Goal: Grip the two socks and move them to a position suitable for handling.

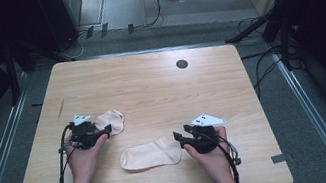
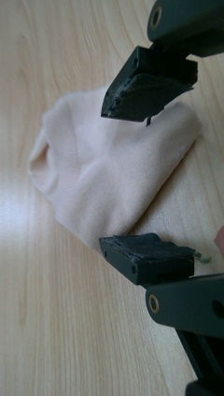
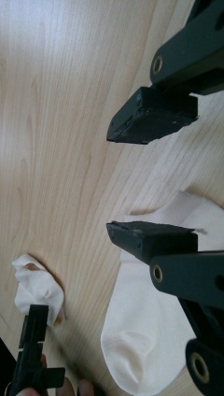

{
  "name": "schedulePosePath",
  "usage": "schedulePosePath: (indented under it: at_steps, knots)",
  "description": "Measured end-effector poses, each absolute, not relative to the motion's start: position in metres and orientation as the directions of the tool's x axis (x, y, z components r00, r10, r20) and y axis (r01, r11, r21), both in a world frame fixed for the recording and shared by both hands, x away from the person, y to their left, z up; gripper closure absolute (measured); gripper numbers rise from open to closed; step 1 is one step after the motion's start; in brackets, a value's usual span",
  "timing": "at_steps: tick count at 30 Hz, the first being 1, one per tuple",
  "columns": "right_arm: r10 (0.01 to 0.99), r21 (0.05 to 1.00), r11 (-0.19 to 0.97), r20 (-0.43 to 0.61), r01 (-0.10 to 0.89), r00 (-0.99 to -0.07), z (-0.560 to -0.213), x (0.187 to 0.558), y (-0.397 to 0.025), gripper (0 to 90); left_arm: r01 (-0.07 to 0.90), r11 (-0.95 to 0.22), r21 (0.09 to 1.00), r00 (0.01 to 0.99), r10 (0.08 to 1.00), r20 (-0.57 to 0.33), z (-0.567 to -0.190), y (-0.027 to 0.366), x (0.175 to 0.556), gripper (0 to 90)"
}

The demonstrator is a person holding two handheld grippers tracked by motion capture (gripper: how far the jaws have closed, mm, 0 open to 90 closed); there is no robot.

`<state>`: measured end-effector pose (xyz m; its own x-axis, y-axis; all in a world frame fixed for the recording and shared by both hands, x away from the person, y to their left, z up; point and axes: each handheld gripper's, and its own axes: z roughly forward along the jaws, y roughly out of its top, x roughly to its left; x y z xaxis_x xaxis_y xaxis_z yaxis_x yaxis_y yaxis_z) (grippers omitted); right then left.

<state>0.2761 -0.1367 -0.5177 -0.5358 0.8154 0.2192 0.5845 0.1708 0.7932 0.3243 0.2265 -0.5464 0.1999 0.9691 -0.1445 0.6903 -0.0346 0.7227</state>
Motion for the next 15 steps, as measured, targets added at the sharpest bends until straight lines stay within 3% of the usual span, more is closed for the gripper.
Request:
schedulePosePath:
  at_steps: [2,4,6,8,9,15]
  knots:
    - [0.818,0.792,0.168,0.22,0.587,-0.532,-0.518,0.276,-0.138,49.7,0.683,-0.051,0.729,0.189,0.976,-0.109,-0.547,0.224,0.324,39.1]
    - [0.819,0.791,0.17,0.219,0.588,-0.531,-0.519,0.277,-0.139,49.7,0.67,-0.086,0.737,0.187,0.981,-0.055,-0.548,0.221,0.323,48.7]
    - [0.82,0.791,0.169,0.218,0.588,-0.529,-0.519,0.278,-0.14,49.7,0.665,-0.089,0.742,0.201,0.978,-0.063,-0.548,0.22,0.323,58.8]
    - [0.822,0.79,0.167,0.219,0.59,-0.526,-0.52,0.278,-0.141,49.7,0.668,-0.073,0.74,0.224,0.969,-0.106,-0.548,0.22,0.323,80.8]
    - [0.821,0.79,0.168,0.219,0.59,-0.527,-0.52,0.278,-0.141,49.7,0.663,-0.078,0.744,0.225,0.969,-0.1,-0.548,0.219,0.323,84.4]
    - [0.824,0.79,0.166,0.217,0.59,-0.523,-0.52,0.279,-0.143,49.8,0.637,-0.041,0.77,0.311,0.928,-0.207,-0.537,0.209,0.321,87.1]
